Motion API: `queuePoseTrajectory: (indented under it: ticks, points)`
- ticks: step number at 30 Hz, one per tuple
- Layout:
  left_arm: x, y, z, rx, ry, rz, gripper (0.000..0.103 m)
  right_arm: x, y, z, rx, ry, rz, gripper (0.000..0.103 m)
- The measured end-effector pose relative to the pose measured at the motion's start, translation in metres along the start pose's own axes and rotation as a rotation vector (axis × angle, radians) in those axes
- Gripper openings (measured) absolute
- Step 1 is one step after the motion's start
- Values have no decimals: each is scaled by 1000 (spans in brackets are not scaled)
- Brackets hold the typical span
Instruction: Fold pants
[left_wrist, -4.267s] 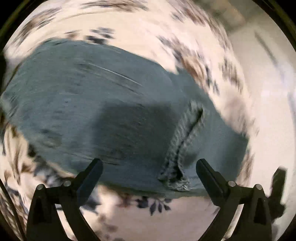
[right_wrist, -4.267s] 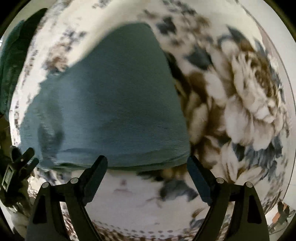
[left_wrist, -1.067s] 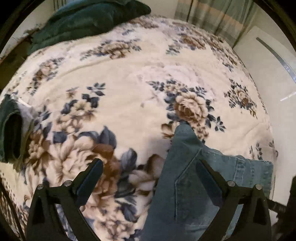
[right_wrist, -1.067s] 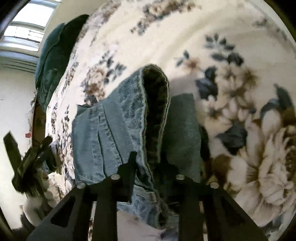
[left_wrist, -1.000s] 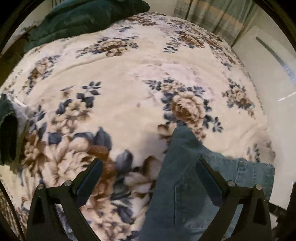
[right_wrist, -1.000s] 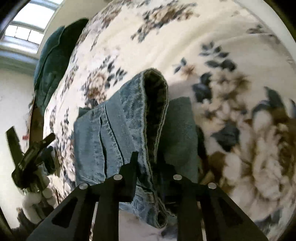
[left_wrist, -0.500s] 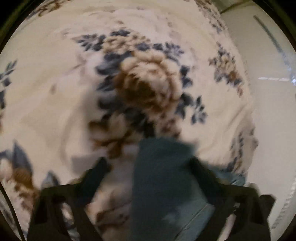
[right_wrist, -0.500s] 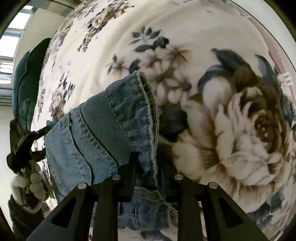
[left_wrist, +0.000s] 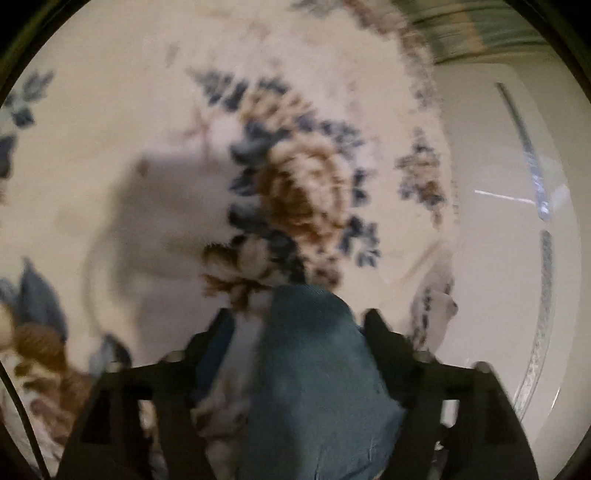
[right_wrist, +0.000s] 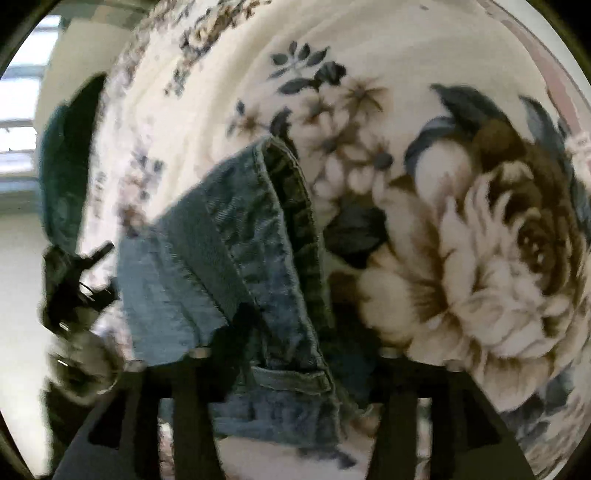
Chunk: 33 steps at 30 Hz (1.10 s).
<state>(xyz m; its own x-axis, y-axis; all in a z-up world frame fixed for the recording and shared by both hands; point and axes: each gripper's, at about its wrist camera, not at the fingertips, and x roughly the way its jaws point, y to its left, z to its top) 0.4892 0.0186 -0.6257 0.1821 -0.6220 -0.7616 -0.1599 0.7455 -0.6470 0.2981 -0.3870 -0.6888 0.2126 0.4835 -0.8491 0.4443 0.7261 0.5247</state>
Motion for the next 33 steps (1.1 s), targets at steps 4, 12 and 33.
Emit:
queuePoseTrajectory:
  ticks: [4, 12, 33]
  points:
    - [-23, -1, -40, 47, 13, -33, 96, -17, -6, -15, 19, 8, 44, 74]
    - [13, 8, -125, 62, 182, 68, 96, 21, -34, -46, 91, 87, 65, 62]
    - [25, 9, -113, 203, 136, 127, 102, 7, -39, -41, -39, 91, 71, 77]
